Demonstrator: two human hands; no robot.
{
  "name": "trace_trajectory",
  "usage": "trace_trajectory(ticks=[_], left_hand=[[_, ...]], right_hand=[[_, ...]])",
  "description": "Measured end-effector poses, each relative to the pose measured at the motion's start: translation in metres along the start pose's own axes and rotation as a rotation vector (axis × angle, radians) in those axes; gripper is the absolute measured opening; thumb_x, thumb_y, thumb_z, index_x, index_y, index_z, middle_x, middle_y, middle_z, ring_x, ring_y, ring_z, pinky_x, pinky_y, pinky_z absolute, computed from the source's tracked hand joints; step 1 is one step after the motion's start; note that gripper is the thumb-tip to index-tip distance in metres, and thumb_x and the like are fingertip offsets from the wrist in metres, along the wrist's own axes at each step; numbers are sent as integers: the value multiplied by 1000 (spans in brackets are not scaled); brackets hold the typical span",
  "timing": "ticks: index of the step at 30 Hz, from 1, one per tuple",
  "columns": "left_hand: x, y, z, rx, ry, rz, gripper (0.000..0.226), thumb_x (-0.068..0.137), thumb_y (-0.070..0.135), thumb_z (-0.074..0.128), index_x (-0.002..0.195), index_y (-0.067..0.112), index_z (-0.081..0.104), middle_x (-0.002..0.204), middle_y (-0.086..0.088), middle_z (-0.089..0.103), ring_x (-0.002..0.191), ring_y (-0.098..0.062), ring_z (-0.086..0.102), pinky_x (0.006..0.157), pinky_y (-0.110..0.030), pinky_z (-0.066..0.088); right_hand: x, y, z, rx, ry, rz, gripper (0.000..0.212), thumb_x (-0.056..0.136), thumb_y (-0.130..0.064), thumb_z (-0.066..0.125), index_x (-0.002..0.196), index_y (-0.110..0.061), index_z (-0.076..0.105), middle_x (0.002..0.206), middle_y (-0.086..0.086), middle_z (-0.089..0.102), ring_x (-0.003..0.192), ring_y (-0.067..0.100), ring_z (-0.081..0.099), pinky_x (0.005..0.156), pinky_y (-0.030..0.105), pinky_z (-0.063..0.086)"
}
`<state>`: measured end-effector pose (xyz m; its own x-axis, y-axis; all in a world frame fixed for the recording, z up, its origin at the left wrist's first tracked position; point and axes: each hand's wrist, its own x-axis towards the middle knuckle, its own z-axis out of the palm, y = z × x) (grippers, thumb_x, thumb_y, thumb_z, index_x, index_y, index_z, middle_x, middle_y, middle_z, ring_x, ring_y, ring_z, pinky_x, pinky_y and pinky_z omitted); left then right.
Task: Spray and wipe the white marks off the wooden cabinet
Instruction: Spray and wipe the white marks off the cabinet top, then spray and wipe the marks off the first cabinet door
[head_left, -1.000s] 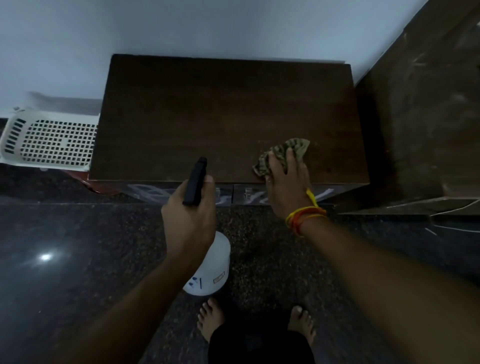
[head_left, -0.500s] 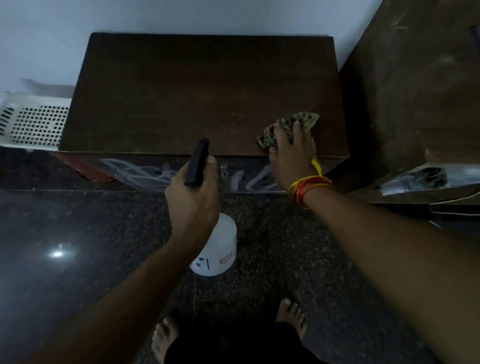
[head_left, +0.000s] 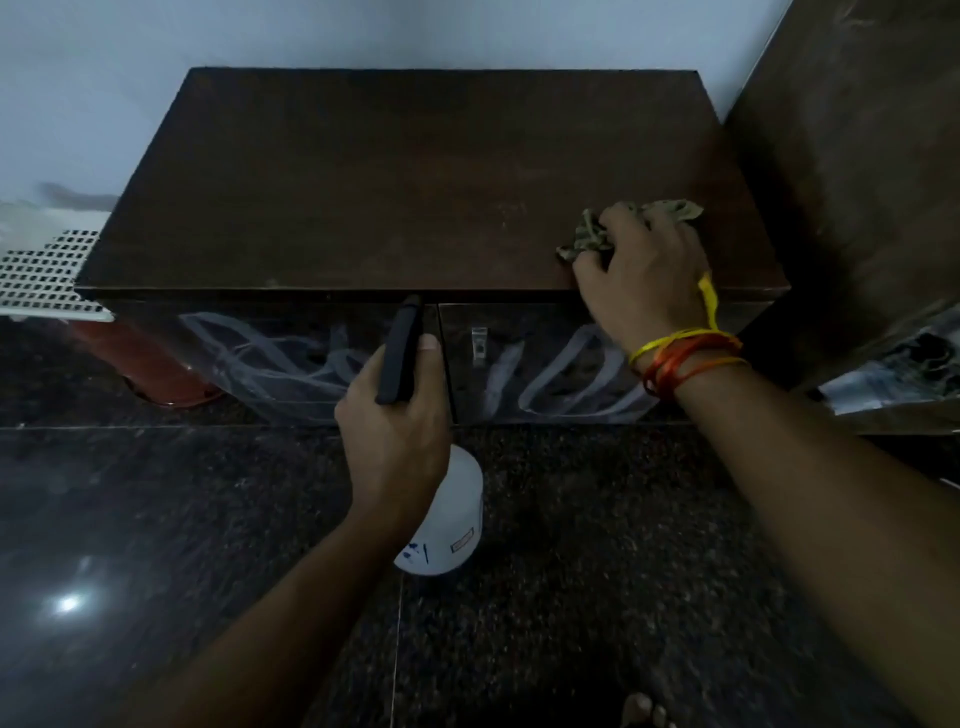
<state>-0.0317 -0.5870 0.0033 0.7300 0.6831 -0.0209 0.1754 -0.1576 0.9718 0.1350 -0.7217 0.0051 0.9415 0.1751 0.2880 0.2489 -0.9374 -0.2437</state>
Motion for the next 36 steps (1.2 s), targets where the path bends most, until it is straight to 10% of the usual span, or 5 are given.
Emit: trace_trajectory(ticks=[10,15,36], left_hand=[[13,-81,14,-53,32,138,38,98,34,54,81,0,58,63,-23,48,59,-39,50,51,-48,44],[20,-91,3,-84,78,189,31,98,29,55,69,17,54,57,-8,49,46,-10,43,41,-18,34],[-12,-121,-56,-129,123,167,34,97,29,57,67,13,53,55,-6,43,47,-14,38,43,-24,32]], right_hand=[[17,-6,9,47,35,-52,39,86,-25,52,123,-17,57,124,20,57,117,40,48,97,43,40],[20,-8,4,13,-65,-70,37,84,-20,53,120,-13,58,126,23,55,117,41,49,98,44,42],[-68,-58,21,305,350,-120,42,77,-4,53,118,-9,62,110,20,59,109,39,51,99,34,37]])
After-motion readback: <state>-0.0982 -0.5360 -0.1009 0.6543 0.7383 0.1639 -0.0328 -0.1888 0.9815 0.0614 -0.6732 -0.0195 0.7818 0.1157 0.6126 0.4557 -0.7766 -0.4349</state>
